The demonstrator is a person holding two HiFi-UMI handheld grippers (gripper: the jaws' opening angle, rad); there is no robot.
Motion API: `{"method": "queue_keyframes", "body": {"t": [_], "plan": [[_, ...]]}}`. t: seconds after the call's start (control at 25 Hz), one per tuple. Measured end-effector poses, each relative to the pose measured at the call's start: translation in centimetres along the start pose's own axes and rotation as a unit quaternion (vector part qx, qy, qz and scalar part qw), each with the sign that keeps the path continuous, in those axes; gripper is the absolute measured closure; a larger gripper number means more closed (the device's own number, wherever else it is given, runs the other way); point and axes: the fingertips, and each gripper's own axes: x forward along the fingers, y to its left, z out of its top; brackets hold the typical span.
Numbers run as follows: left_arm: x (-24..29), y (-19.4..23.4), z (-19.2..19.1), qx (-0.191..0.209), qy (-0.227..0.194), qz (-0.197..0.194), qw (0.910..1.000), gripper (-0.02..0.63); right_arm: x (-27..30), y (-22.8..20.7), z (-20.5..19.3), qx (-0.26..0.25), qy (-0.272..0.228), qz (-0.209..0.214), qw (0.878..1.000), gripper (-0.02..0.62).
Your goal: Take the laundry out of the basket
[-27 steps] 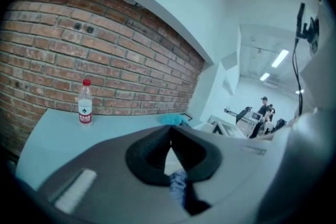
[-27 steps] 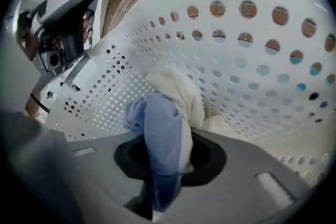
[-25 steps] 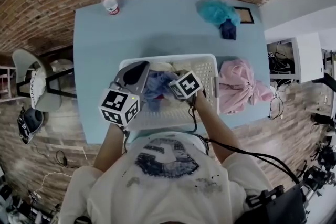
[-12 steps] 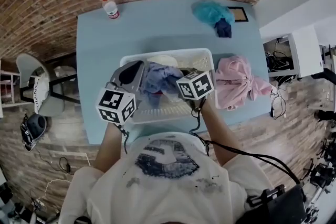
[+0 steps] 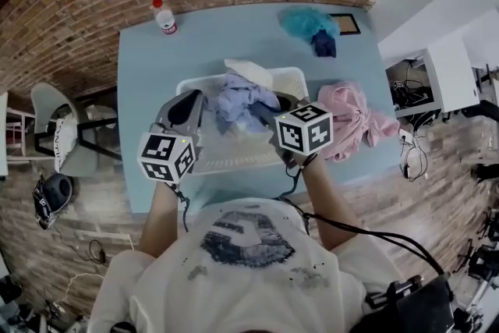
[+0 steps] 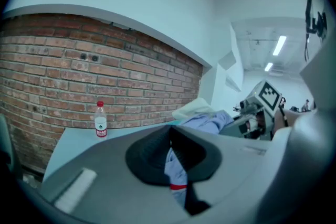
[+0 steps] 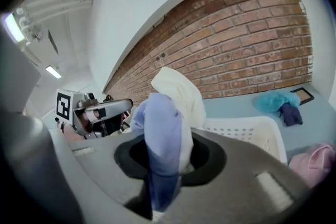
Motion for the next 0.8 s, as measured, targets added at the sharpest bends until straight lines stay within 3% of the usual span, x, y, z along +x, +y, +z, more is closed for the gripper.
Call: {"method": "queue_keyframes", "body": {"t": [0.32, 0.8], "plan": [[-0.8, -3.0, 1.4, 0.028, -0.019, 0.036, 0.9988, 0.615, -5.7, 0.8, 3.6, -0.025, -0.083, 0.0, 0.996, 0.497], [-2.6, -9.5, 3.2, 0.06, -0.038, 0.09, 0.9934, 0.615, -14.8, 1.4, 5.4, -0.067, -0.148, 0.003, 0.987, 0.497]]}}
